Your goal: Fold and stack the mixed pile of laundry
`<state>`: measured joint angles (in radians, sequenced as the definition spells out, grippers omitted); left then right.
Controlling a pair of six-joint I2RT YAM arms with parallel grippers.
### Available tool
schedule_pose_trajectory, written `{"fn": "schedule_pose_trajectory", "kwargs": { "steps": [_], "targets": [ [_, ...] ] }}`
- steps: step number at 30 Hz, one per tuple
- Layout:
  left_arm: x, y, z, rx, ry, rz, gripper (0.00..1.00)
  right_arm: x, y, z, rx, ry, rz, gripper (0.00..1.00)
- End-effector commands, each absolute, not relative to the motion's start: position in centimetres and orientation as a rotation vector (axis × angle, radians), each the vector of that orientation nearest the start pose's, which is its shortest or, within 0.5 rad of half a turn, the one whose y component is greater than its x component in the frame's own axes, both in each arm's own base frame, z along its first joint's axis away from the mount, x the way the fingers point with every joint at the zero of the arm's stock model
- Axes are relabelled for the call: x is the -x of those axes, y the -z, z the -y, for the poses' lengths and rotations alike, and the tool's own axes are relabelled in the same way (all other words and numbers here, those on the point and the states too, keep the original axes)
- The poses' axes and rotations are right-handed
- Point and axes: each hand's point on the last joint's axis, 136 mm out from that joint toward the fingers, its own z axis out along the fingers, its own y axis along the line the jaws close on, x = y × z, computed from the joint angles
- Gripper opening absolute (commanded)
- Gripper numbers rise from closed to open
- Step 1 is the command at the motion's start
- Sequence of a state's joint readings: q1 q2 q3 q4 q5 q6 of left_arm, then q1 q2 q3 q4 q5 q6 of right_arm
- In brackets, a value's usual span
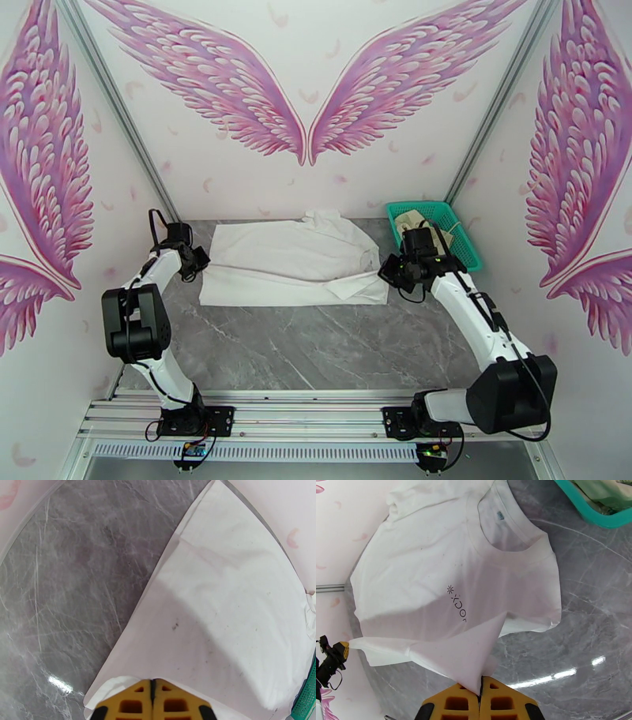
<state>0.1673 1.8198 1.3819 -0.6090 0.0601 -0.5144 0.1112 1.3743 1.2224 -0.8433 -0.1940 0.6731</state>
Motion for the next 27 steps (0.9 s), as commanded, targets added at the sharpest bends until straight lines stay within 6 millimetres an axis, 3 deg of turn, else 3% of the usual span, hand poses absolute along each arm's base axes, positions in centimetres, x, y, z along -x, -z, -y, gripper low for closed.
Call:
{"fn": "schedule_pose_trajectory", "kwargs": {
  "steps": [1,12,27],
  "targets": [
    [-45.9,-11.8,-6.7,0.819,0.189,-2.475,0.0,-34.7,-17.2,-6.4,-0.723,-0.487,-2.578,0.0],
    [-45.4,-10.6,-8.0,0.866,0.13,-2.497,0.0,-39.4,-15.7,-6.0,-0.708,-0.408,-2.608,0.0],
    [-47.5,-9.8,-8.1,0.853,0.145,-2.489,0.0,-40.8,-15.5,-5.2,-0.754,-0.4,-2.59,0.0]
  ]
}}
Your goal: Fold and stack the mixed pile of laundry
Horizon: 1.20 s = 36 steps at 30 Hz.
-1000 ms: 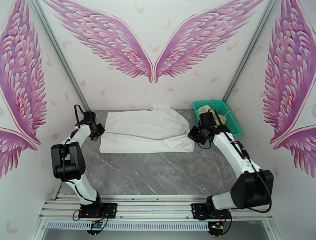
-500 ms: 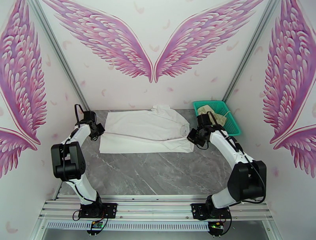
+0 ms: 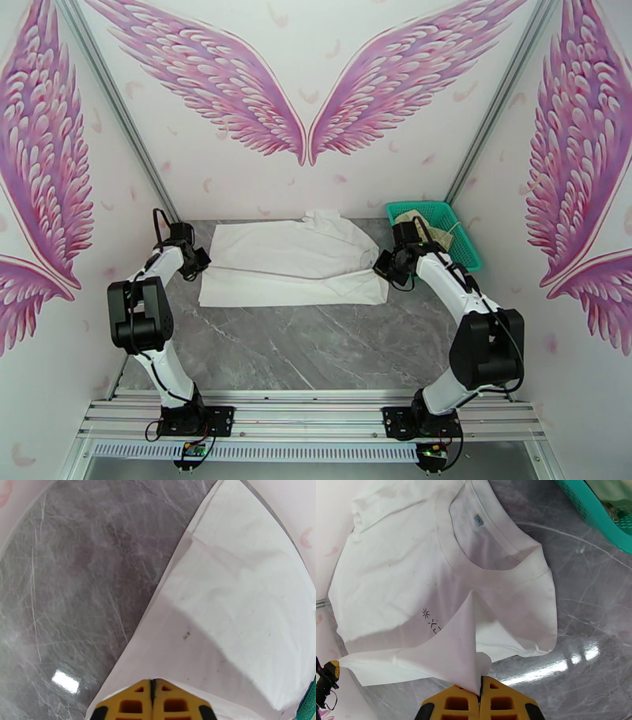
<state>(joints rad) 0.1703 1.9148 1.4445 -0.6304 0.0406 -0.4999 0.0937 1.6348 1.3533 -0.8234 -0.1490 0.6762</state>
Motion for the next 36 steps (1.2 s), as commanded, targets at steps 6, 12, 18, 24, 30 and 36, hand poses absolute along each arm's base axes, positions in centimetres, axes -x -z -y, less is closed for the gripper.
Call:
{"fn": "schedule_pose_trajectory", "kwargs": {
  "steps": [6,12,18,24,30,36],
  "targets": [
    [-48.2,-10.2,-7.8,0.841,0.164,-2.482,0.0,-40.6,-15.2,-5.0,-0.763,-0.394,-2.597,0.0],
    [-48.0,-10.2,-8.0,0.843,0.145,-2.496,0.0,-40.7,-14.4,-5.2,-0.766,-0.41,-2.608,0.0],
    [-46.6,-9.7,-8.3,0.857,0.115,-2.512,0.0,-41.2,-13.5,-5.5,-0.762,-0.425,-2.632,0.0],
    [-45.9,-9.0,-8.4,0.872,0.107,-2.529,0.0,-42.5,-12.8,-5.9,-0.754,-0.444,-2.647,0.0],
    [-46.0,-7.9,-8.6,0.883,0.103,-2.547,0.0,-44.8,-12.1,-6.2,-0.73,-0.44,-2.663,0.0],
    [-45.8,-8.1,-9.1,0.889,0.102,-2.544,0.0,-46.5,-11.3,-6.3,-0.707,-0.418,-2.686,0.0]
  ]
}}
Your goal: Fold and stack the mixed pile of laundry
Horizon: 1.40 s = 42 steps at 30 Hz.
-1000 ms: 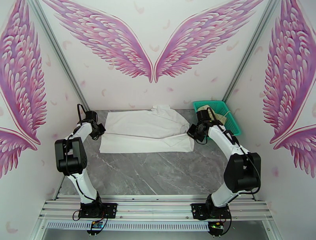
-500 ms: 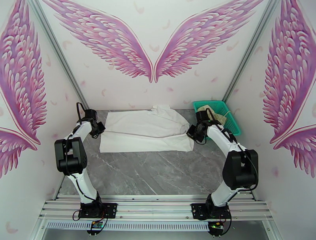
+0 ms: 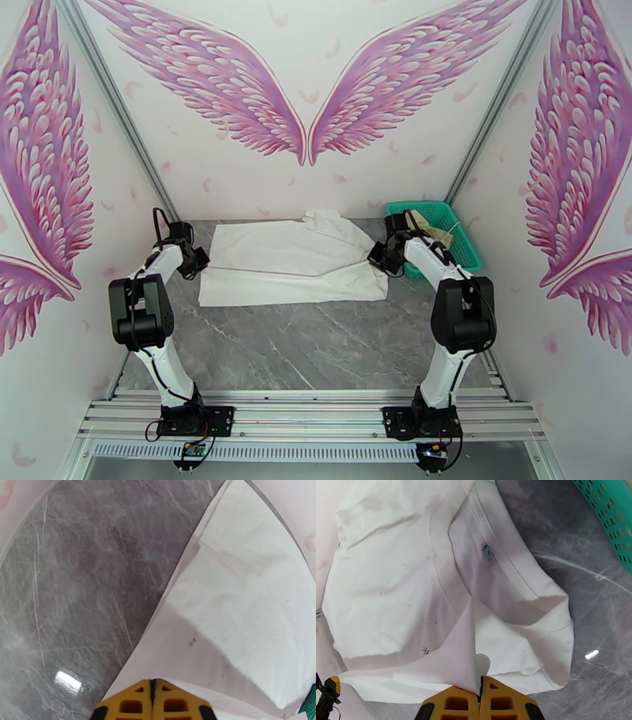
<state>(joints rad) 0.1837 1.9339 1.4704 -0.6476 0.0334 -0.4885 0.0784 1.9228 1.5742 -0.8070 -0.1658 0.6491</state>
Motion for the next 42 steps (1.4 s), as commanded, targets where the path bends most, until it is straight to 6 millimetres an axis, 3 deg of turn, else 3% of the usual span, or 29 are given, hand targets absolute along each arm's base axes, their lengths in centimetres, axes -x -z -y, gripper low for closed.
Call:
{"fn": "schedule_pose_trajectory", "kwargs": {
  "steps": [1,15,21,32,38,42],
  "targets": [
    [-45.8,-8.2,-9.2,0.891,0.103,-2.541,0.0,-46.7,-11.3,-6.4,-0.7,-0.42,-2.688,0.0],
    [-46.0,-8.4,-9.0,0.879,0.134,-2.55,0.0,-46.8,-10.3,-6.0,-0.683,-0.352,-2.712,0.0],
    [-44.5,-10.0,-8.6,0.887,0.153,-2.507,0.0,-46.2,-12.3,-6.1,-0.659,-0.362,-2.684,0.0],
    [-41.3,-14.1,-7.6,0.854,0.18,-2.45,0.0,-42.2,-15.6,-5.3,-0.643,-0.354,-2.624,0.0],
    [-38.2,-14.8,-7.2,0.861,0.174,-2.441,0.0,-41.9,-15.9,-5.0,-0.636,-0.343,-2.621,0.0],
    [-38.1,-13.8,-7.5,0.857,0.158,-2.463,0.0,-43.0,-15.1,-5.1,-0.639,-0.352,-2.632,0.0]
  ]
}}
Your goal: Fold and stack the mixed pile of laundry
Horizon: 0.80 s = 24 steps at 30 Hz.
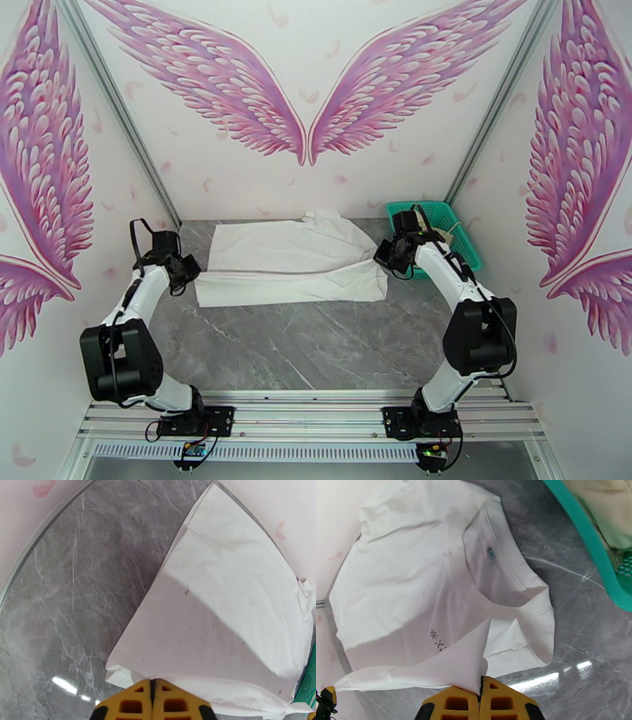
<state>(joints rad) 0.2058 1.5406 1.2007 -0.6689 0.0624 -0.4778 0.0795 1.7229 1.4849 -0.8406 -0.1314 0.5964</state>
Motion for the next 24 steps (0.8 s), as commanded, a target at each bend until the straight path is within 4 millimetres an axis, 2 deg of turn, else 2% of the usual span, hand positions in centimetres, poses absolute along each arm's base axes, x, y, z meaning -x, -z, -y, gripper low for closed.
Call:
{"fn": "schedule_pose_trajectory", "kwargs": {
  "steps": [1,5,13,18,20,21,22,24],
  "targets": [
    [-38.3,-13.4,-7.7,0.865,0.158,-2.469,0.0,-43.3,-15.0,-5.2,-0.64,-0.355,-2.633,0.0],
    [-39.4,-11.7,-8.2,0.89,0.155,-2.487,0.0,-44.7,-14.4,-5.3,-0.637,-0.357,-2.645,0.0],
    [-42.8,-8.3,-8.7,0.918,0.169,-2.519,0.02,-47.3,-11.7,-5.6,-0.645,-0.352,-2.685,0.02],
    [-45.2,-7.5,-8.9,0.923,0.202,-2.496,0.03,-49.2,-10.8,-5.5,-0.654,-0.339,-2.67,0.03],
    [-45.9,-7.5,-8.7,0.917,0.216,-2.489,0.08,-49.7,-10.6,-5.3,-0.655,-0.32,-2.666,0.04],
    [-46.2,-7.5,-8.7,0.913,0.217,-2.487,0.18,-49.8,-10.4,-5.2,-0.655,-0.311,-2.666,0.1],
    [-46.3,-7.5,-8.7,0.913,0.215,-2.487,0.31,-49.9,-10.3,-5.1,-0.656,-0.3,-2.67,0.22],
    [-46.3,-7.8,-8.8,0.905,0.207,-2.482,0.39,-49.9,-10.5,-5.1,-0.646,-0.296,-2.669,0.35]
  ]
}}
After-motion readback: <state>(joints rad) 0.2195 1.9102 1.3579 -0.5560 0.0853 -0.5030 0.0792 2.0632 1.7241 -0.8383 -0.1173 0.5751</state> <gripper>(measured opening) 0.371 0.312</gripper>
